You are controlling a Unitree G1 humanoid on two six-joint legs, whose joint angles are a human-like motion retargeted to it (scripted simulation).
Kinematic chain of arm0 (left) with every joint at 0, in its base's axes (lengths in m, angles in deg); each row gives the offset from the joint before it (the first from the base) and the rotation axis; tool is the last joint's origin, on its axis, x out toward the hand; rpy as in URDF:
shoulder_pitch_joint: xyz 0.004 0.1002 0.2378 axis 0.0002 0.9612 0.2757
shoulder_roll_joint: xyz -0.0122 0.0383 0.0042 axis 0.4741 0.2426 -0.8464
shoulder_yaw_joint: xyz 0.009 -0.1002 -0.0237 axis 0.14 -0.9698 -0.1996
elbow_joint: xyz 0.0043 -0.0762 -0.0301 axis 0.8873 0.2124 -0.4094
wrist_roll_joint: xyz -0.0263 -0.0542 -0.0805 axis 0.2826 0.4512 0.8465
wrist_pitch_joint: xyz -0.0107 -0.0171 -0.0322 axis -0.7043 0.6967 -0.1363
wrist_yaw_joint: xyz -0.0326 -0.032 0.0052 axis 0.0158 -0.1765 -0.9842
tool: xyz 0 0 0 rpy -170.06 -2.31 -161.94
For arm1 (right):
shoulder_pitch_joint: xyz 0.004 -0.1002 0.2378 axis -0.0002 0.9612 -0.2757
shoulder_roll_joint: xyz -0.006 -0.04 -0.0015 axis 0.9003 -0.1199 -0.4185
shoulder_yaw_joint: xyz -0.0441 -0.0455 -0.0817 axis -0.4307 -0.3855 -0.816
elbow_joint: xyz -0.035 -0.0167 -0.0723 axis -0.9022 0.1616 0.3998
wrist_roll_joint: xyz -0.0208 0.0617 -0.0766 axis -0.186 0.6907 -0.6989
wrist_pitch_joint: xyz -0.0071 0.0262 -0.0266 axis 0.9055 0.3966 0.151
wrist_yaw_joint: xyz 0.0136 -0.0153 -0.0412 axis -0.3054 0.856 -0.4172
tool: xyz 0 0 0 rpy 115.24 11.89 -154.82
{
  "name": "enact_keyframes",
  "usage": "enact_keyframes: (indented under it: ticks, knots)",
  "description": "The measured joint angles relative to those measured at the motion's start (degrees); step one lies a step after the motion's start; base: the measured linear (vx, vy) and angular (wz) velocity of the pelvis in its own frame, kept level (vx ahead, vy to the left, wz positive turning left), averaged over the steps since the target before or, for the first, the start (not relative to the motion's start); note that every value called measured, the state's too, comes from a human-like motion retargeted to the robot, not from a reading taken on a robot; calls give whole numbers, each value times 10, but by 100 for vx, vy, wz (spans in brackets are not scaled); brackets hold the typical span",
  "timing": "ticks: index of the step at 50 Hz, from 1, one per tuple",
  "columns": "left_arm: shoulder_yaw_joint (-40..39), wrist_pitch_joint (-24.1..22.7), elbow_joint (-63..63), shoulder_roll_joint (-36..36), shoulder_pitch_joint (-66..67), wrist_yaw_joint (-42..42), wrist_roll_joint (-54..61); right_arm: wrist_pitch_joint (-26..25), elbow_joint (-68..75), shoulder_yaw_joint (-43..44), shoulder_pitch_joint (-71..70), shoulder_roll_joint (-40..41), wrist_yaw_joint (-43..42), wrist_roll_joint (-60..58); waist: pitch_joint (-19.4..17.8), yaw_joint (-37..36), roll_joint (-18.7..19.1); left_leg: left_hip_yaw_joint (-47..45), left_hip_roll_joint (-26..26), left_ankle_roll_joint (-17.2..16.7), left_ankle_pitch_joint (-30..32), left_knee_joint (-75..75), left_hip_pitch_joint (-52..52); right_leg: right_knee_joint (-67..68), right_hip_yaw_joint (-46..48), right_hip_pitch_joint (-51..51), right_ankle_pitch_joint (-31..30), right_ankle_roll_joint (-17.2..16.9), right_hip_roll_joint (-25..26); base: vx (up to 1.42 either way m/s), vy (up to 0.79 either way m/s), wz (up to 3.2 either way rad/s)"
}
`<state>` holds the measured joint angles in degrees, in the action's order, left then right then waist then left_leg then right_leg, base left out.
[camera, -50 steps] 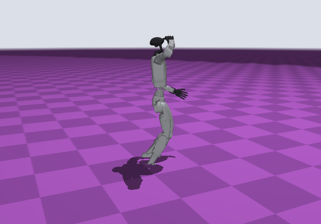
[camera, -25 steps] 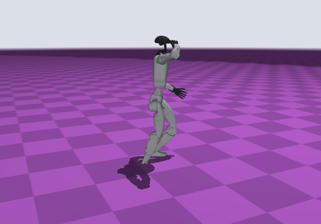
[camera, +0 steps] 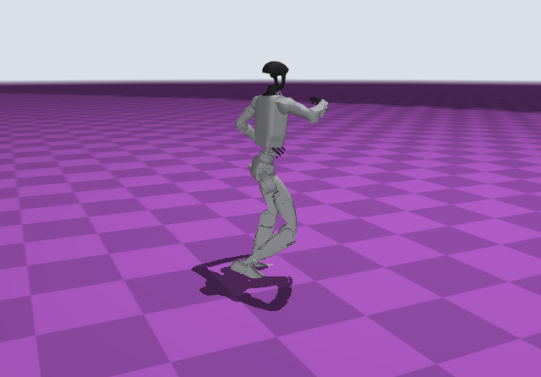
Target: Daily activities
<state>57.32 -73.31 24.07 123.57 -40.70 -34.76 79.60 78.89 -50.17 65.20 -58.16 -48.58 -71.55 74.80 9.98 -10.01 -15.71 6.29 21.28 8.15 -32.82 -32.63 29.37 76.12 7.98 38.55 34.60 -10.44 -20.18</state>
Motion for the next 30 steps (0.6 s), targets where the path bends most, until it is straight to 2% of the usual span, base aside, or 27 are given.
enact_keyframes:
  ticks: [3, 6, 12, 15, 17, 18, 20, 23, 25, 30]
  knots:
    - [17, 11, -42, -1, 5, -20, -35, -13, 88, 70, 116, 6, 9, -60, -2, 27, 13, -1, -10, -6, 1, 23, -26, -33, -6, 10, 11, 11, 18, 11, -4, -41]
    - [40, 27, -96, -29, 0, -44, -62, -35, 191, 100, 220, 63, 39, -125, -4, 46, 24, -8, -22, -10, 4, 45, -52, -75, -19, 10, 13, 15, 43, 8, -4, -58]
    - [67, 47, -180, -102, -26, -64, -69, -67, 460, 51, 309, 236, 75, -260, -4, 66, 53, -35, -54, -9, 0, 71, -90, -178, -42, -18, 11, 23, 96, 6, -3, -84]
    - [64, 46, -194, -129, -35, -54, -63, -83, 587, 31, 340, 311, 74, -304, -8, 77, 61, -54, -58, -6, -12, 43, -85, -200, -55, -31, 17, 26, 103, 1, -2, -74]
    - [54, 40, -205, -132, -48, -37, -56, -77, 706, 18, 333, 377, 59, -336, -8, 73, 77, -58, -83, -7, -20, 48, -99, -252, -53, -60, 8, 32, 135, 5, -2, -89]
    - [48, 37, -204, -138, -49, -29, -53, -84, 735, 19, 346, 393, 56, -341, -10, 76, 78, -65, -82, -7, -24, 32, -94, -249, -58, -61, 11, 31, 134, 3, -3, -76]
    - [31, 29, -206, -137, -59, -6, -42, -79, 823, 21, 345, 442, 39, -354, -12, 73, 92, -67, -105, -8, -32, 37, -106, -304, -57, -91, -3, 34, 163, 6, -3, -78]
    - [3, 19, -203, -147, -61, 26, -26, -87, 875, 37, 376, 473, 23, -349, -18, 80, 96, -79, -107, -12, -45, -4, -97, -295, -66, -95, 4, 32, 164, 0, -4, -55]
    - [-17, 9, -207, -144, -71, 55, -8, -78, 920, 49, 377, 500, 0, -342, -19, 75, 113, -77, -132, -15, -45, 22, -119, -368, -65, -134, -21, 35, 195, 9, -3, -72]
    - [-49, -1, -225, -159, -69, 104, 16, -78, 949, 79, 401, 525, -40, -315, -27, 85, 120, -94, -141, -22, -64, -30, -116, -348, -75, -142, -12, 34, 201, 0, -4, -44]
